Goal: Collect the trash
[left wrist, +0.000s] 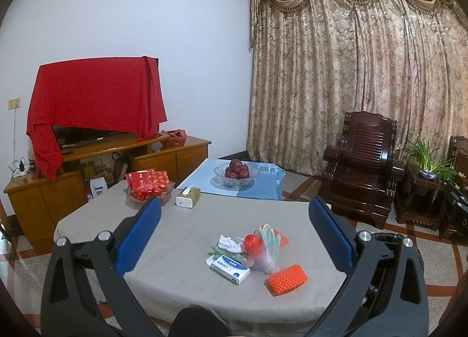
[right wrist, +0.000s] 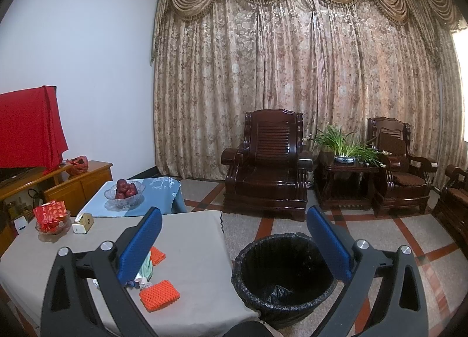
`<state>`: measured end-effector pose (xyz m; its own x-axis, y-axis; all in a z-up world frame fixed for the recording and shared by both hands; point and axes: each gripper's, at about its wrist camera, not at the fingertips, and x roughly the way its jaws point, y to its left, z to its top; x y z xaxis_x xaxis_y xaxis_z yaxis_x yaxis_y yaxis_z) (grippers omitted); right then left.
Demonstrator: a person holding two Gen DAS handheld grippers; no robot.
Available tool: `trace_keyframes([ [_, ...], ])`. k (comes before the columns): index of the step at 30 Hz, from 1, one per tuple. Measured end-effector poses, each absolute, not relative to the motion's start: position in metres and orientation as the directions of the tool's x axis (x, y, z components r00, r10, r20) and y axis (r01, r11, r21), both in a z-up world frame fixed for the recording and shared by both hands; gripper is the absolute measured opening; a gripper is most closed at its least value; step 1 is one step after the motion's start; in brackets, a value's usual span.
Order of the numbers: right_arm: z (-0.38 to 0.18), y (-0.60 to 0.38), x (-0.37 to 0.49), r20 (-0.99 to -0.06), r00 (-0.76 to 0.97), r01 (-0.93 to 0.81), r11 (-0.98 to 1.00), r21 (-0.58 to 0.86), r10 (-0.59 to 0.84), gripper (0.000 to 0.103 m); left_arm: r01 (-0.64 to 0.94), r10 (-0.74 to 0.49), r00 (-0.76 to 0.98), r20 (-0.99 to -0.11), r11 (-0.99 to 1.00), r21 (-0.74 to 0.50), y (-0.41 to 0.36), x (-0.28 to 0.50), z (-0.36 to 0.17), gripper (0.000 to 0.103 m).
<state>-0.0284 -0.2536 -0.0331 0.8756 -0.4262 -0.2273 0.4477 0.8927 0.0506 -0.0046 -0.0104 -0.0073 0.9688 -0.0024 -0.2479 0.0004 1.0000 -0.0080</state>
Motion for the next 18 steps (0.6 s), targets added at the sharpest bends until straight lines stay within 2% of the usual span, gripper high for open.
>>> trace_keyframes([
  [18, -0.049, -0.258, -0.029, -0.238, 0.877, 0.441, 0.896, 0.054, -0.418, 0.097, 0.001, -0.003, 0.967, -0.254, 1.000, -0.008, -0.014, 0.000, -0.027, 0.098],
])
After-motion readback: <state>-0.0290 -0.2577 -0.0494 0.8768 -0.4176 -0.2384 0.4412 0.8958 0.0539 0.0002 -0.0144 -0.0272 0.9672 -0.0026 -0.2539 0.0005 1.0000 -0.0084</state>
